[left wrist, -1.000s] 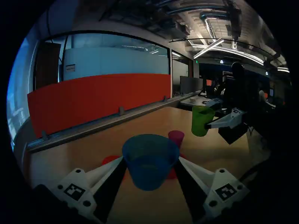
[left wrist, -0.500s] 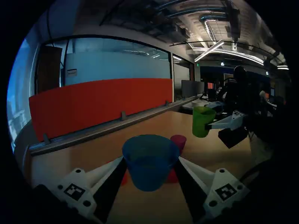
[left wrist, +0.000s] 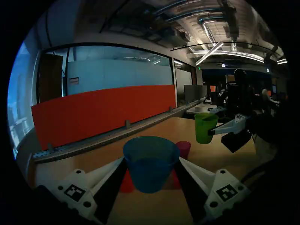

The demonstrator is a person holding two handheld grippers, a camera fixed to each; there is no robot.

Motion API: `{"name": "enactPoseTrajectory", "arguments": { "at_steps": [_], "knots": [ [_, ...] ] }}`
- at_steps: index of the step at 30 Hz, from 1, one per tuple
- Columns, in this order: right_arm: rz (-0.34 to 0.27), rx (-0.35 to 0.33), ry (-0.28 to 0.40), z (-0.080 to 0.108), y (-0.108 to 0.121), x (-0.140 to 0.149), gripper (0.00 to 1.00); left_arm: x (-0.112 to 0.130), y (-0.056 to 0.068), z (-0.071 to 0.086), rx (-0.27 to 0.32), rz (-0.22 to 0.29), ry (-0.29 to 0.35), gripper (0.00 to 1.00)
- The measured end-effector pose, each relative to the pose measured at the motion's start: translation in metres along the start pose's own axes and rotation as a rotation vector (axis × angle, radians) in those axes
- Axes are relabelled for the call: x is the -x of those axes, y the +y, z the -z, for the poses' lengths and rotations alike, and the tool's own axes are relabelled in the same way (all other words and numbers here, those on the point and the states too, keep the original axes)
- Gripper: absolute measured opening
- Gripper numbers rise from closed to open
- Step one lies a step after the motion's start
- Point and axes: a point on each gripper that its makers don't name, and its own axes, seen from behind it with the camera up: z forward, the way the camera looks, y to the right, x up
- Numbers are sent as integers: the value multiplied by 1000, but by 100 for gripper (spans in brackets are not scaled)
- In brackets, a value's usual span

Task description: Pour water

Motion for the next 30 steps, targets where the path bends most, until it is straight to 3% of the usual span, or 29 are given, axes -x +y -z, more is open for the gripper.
{"name": "enactPoseTrajectory", "arguments": {
  "at_steps": [14,30],
  "knots": [
    [-12,-60,-10,-16,-19,6,87,-30,3,-1,-45,-186,39,84],
    [-5,-125,-19,-32,-42,11,87,-53,2,-9,-89,-351,55,84]
  ]
}}
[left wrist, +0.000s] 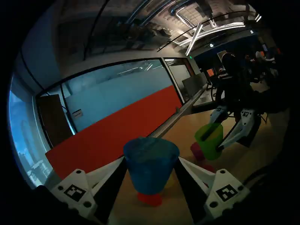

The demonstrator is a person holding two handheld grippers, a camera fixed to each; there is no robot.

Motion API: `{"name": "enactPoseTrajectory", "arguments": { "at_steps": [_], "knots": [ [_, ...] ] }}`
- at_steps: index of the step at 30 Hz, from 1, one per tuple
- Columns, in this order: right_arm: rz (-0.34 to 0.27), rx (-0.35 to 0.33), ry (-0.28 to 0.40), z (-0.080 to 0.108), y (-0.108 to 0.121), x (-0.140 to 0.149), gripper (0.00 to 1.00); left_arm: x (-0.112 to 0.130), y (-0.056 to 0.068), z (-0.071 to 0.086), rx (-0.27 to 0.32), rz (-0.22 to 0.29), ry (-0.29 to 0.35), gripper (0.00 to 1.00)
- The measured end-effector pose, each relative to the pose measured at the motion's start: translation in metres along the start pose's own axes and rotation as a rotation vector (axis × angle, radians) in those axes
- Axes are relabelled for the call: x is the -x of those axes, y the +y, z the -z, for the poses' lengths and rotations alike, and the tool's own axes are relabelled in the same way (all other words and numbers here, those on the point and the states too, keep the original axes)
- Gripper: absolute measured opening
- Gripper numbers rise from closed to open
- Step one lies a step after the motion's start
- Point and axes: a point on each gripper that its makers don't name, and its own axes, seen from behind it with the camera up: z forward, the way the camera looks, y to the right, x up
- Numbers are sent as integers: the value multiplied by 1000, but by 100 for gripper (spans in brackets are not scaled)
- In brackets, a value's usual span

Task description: Pour water

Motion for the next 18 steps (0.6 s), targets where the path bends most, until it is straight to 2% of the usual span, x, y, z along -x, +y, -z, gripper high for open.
{"name": "enactPoseTrajectory", "arguments": {
  "at_steps": [18],
  "knots": [
    [11,-52,3,-18,-14,1,87,-16,-1,-1,-15,-156,11,84]
  ]
}}
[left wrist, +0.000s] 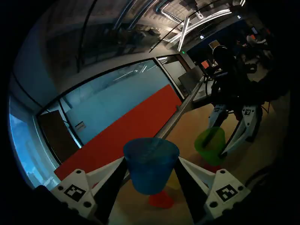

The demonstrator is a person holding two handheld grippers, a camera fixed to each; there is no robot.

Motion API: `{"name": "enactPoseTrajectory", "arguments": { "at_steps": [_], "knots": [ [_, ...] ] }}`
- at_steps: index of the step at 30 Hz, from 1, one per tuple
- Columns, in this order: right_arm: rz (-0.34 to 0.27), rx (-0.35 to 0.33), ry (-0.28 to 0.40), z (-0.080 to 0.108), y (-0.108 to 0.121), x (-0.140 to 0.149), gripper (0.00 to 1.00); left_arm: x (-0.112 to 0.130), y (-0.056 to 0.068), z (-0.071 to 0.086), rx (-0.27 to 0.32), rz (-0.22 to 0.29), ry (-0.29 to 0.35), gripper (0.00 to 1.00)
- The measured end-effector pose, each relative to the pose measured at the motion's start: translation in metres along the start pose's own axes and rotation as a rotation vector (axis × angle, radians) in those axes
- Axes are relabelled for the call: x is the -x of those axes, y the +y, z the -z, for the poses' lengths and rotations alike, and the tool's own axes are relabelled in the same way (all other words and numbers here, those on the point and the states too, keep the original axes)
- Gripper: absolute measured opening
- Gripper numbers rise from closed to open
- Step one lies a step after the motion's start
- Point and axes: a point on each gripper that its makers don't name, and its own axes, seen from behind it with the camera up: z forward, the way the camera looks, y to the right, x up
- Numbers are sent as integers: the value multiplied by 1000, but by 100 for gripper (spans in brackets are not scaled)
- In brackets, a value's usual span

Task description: Pour water

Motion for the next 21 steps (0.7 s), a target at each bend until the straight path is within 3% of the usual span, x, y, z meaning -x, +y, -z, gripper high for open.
{"name": "enactPoseTrajectory", "arguments": {
  "at_steps": [21],
  "knots": [
    [15,-57,1,-24,-11,-7,87,-18,-5,-9,-22,-167,17,84]
  ]
}}
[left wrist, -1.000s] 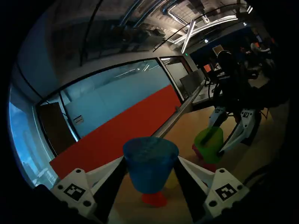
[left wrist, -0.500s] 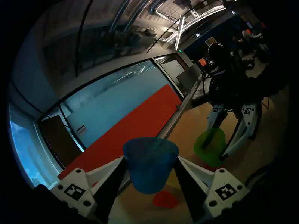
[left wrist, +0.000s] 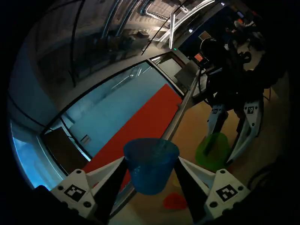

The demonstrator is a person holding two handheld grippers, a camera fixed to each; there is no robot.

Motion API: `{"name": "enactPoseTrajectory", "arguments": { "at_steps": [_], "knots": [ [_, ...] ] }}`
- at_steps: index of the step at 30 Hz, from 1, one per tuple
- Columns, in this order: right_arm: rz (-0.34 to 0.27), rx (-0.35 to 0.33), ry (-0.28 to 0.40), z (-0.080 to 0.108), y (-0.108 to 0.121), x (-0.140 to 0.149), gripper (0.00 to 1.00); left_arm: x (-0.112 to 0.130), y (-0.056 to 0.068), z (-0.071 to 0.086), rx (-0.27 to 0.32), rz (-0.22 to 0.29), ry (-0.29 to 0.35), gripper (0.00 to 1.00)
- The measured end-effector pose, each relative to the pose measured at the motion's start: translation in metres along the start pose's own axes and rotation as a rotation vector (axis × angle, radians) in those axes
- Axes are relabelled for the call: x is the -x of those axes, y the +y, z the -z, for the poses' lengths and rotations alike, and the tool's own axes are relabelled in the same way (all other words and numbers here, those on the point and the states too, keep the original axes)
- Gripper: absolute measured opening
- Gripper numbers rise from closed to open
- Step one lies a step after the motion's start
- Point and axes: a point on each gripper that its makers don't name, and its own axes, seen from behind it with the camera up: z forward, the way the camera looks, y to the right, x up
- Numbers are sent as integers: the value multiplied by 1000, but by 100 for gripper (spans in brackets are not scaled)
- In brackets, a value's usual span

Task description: Pour water

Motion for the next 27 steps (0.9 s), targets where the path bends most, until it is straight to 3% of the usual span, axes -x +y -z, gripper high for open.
{"name": "enactPoseTrajectory", "arguments": {
  "at_steps": [14,27],
  "knots": [
    [1,-19,1,-12,-2,1,86,-9,-5,-8,-3,-110,7,84],
    [4,-26,9,-14,-2,-3,86,-20,-9,-12,-13,-181,19,84]
  ]
}}
